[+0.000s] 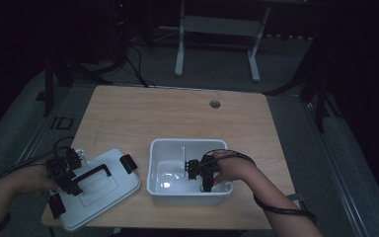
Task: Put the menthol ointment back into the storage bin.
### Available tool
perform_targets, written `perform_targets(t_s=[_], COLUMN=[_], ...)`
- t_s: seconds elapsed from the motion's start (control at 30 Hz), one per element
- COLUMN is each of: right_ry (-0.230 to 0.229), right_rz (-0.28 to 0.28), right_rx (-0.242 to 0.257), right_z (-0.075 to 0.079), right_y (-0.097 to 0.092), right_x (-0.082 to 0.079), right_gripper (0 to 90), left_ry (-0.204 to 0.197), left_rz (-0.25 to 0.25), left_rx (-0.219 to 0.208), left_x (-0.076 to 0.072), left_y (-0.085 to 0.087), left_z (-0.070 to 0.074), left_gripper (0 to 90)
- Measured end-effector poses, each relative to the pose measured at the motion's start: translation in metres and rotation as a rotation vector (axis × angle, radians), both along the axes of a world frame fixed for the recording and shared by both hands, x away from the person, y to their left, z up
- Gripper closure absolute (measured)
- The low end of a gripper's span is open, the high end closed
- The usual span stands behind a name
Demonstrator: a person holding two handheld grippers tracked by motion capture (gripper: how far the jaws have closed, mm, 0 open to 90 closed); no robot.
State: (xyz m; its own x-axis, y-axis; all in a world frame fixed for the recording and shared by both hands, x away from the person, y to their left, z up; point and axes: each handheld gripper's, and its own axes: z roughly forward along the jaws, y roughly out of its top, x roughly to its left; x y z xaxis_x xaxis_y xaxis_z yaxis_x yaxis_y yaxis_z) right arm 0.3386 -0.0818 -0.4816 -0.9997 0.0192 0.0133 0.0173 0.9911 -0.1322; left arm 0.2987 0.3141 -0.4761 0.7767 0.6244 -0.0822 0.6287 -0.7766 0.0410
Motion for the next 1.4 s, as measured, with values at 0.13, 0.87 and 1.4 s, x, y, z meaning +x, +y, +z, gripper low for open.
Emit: perform_targets(t_s=[0.13,0.87,1.4], right_ry=[0.005,-0.023,-0.053], right_rz=[-0.021,-0.062,-0.063], right_rx=[-0.004,0.134,0.257], right_z=[0.0,0.05,0.093], right_y=[-0.001,-0.018,-0.054], right_x=[0.001,0.005,0.0], right_gripper=[49.3,30.1,17.3], left_ry=[-0.002,-0.001,-0.006], left_rz=[0.0,-0.002,-0.004], left_rx=[-0.002,-0.003,-0.001], left_x=[0.0,0.0,0.001], left_y=[-0.001,-0.002,-0.003], left_z=[0.001,0.004,0.004], left_gripper=[31.3,32.2,32.1])
